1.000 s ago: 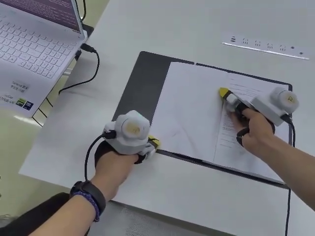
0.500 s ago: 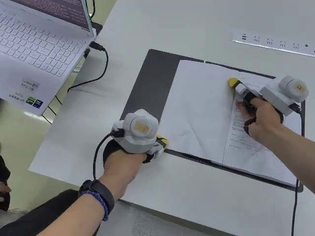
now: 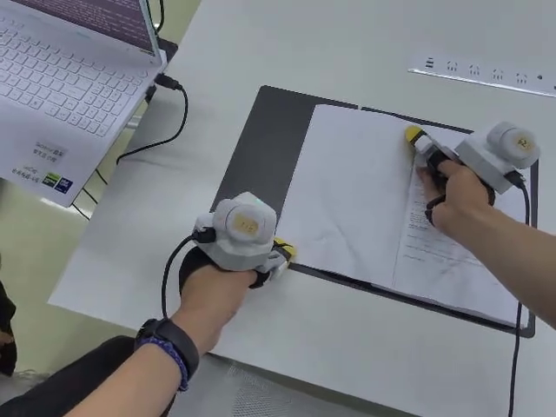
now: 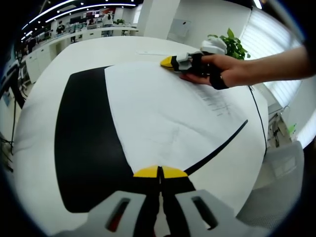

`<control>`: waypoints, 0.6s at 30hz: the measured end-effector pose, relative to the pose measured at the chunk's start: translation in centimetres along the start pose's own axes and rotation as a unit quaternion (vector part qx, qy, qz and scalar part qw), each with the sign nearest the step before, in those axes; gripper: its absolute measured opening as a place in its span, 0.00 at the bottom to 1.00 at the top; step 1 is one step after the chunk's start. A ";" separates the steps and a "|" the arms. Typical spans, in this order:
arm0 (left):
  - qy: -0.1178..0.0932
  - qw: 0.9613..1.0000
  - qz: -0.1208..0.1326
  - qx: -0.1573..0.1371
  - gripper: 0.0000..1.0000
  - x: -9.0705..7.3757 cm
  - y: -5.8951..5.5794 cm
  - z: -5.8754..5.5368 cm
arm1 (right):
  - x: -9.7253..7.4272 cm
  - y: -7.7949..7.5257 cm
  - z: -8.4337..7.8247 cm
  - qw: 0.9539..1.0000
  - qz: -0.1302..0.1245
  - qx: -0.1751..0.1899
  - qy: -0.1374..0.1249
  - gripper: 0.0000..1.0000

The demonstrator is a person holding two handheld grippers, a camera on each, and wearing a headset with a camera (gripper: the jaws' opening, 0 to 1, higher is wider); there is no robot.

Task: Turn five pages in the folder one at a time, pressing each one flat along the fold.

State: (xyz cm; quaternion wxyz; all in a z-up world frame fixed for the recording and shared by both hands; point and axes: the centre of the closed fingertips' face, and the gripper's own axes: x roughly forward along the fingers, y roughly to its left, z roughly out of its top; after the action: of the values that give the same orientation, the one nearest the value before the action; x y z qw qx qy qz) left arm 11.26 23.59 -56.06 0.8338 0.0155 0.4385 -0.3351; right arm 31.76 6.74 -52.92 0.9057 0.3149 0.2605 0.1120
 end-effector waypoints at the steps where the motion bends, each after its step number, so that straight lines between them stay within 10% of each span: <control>1: 0.001 1.000 -0.001 -0.001 0.00 0.0 0.0 0.0 | -0.2 0.0 -0.1 1.000 0.001 -0.004 0.003 0.00; 18: 0.004 1.000 -0.008 -0.001 0.00 0.0 -0.1 0.0 | -4.0 0.8 -3.8 0.994 0.049 -0.068 0.066 0.00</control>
State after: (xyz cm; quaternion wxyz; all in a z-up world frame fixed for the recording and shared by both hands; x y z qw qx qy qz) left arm 11.19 23.53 -56.00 0.8297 0.0125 0.4419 -0.3410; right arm 26.28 7.79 -53.34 0.8996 0.2564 0.2955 0.1939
